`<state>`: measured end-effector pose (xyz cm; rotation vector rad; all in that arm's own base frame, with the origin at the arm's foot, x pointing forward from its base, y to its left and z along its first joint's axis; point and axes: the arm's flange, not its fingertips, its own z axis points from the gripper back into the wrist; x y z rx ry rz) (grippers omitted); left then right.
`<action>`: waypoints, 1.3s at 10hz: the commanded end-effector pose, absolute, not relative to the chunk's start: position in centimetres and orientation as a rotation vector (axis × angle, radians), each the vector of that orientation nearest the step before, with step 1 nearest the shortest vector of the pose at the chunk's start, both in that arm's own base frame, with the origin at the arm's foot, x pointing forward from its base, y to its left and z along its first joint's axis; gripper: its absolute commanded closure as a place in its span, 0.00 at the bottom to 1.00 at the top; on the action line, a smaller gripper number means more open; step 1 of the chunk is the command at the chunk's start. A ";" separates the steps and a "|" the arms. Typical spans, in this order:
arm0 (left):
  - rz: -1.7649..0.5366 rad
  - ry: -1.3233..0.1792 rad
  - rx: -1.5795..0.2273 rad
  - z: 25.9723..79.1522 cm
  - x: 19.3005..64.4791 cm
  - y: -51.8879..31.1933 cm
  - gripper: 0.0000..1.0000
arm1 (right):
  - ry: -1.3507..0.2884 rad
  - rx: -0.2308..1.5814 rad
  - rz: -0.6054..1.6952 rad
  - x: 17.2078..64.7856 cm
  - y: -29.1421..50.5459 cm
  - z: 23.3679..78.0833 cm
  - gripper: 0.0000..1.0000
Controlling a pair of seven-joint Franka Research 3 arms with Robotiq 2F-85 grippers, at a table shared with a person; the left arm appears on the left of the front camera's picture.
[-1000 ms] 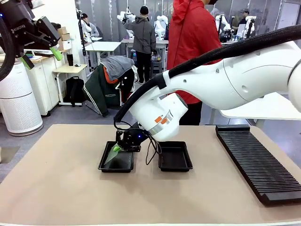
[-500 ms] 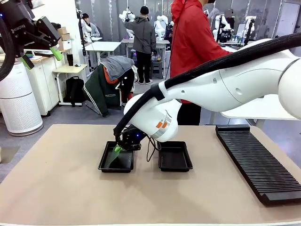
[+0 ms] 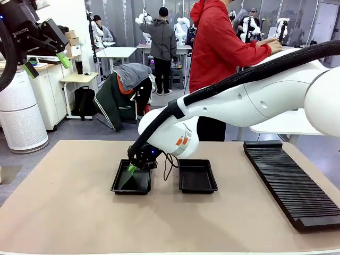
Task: Inspect and transfer BCBs to ESD trays.
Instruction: Pick up the Blank PCB from the PCB Rack and place it in the left ESD tray.
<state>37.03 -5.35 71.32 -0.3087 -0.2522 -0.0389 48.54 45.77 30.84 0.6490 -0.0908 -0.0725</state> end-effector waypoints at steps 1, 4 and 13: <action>-0.038 -0.252 -0.313 71.2 37.0 -5.3 0.00 | -0.047 0.637 -0.093 49.1 46.2 30.9 0.98; -0.038 -0.252 -0.313 71.2 37.0 -5.3 0.00 | -0.075 0.646 -0.077 48.6 45.9 30.7 0.98; -0.038 -0.252 -0.313 71.2 37.0 -5.3 0.00 | -0.069 0.580 -0.097 48.4 46.1 31.6 0.61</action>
